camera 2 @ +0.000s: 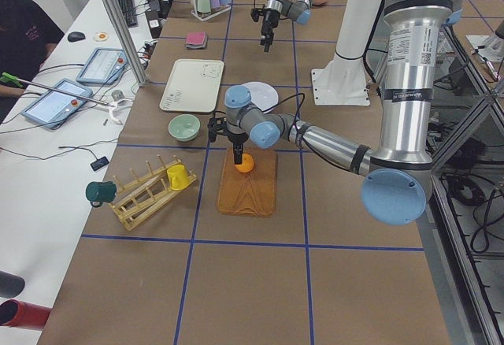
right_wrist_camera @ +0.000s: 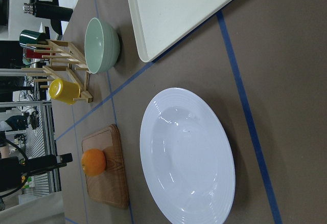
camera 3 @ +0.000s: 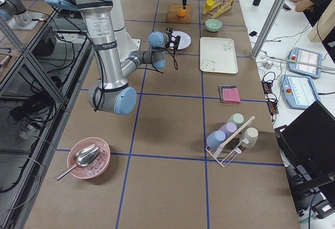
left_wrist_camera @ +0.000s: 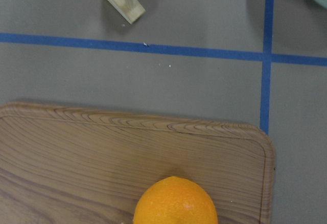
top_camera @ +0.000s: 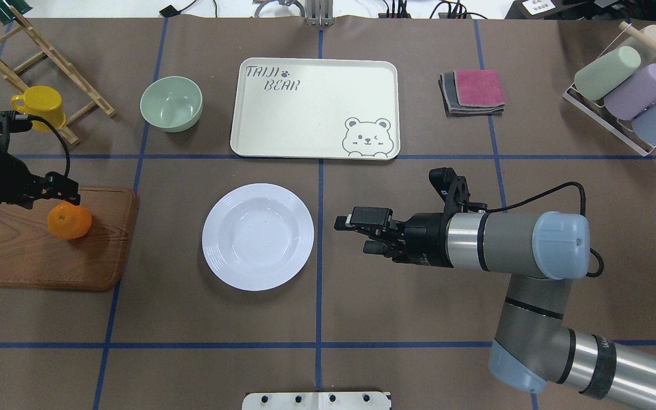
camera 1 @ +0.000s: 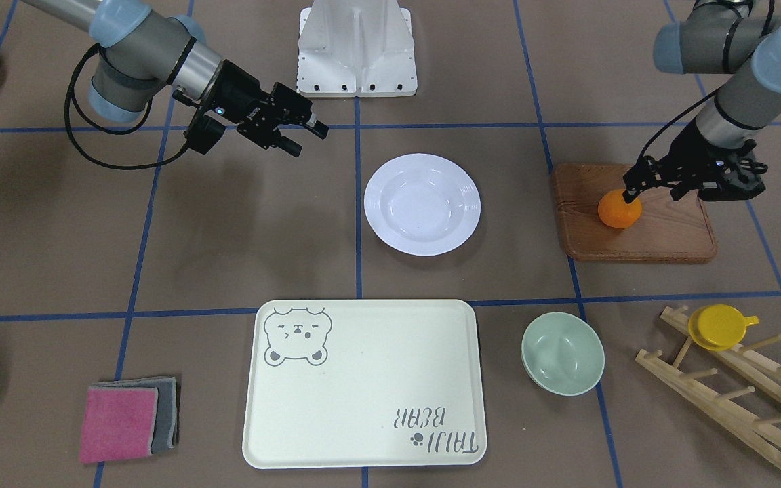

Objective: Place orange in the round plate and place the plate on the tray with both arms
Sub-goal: 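Lower the left gripper onto the orange while the right gripper approaches the plate rim, then grasp the orange with the left gripper while the right gripper grips the plate rim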

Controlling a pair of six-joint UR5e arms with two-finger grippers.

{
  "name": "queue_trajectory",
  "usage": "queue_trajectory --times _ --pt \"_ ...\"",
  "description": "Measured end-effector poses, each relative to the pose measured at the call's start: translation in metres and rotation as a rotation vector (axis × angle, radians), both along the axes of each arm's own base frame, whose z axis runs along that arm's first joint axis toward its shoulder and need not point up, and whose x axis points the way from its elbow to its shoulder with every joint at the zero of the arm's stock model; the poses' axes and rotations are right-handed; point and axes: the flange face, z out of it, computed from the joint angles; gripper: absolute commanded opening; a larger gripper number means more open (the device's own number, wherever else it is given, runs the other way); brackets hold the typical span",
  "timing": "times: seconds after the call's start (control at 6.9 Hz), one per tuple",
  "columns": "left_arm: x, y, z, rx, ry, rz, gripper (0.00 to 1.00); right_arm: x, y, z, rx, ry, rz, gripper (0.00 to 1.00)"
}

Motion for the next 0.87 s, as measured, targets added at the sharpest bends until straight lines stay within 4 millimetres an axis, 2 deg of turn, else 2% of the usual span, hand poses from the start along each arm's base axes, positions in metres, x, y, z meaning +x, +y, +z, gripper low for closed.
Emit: queue_trajectory --times 0.29,0.43,0.58,0.87 --pt "0.013 0.000 0.021 -0.016 -0.002 0.004 0.97 -0.005 0.005 -0.003 0.002 -0.004 0.006 1.00" --pt "0.021 0.000 0.031 -0.020 0.010 0.000 0.92 -0.007 0.006 -0.004 0.003 -0.006 0.007 1.00" --pt "0.029 0.002 0.037 -0.024 0.024 -0.003 0.81 -0.007 0.006 -0.005 0.004 -0.006 0.008 1.00" --pt "0.035 0.004 0.038 -0.031 0.035 -0.002 0.73 -0.015 0.010 -0.004 0.002 -0.003 0.020 1.00"
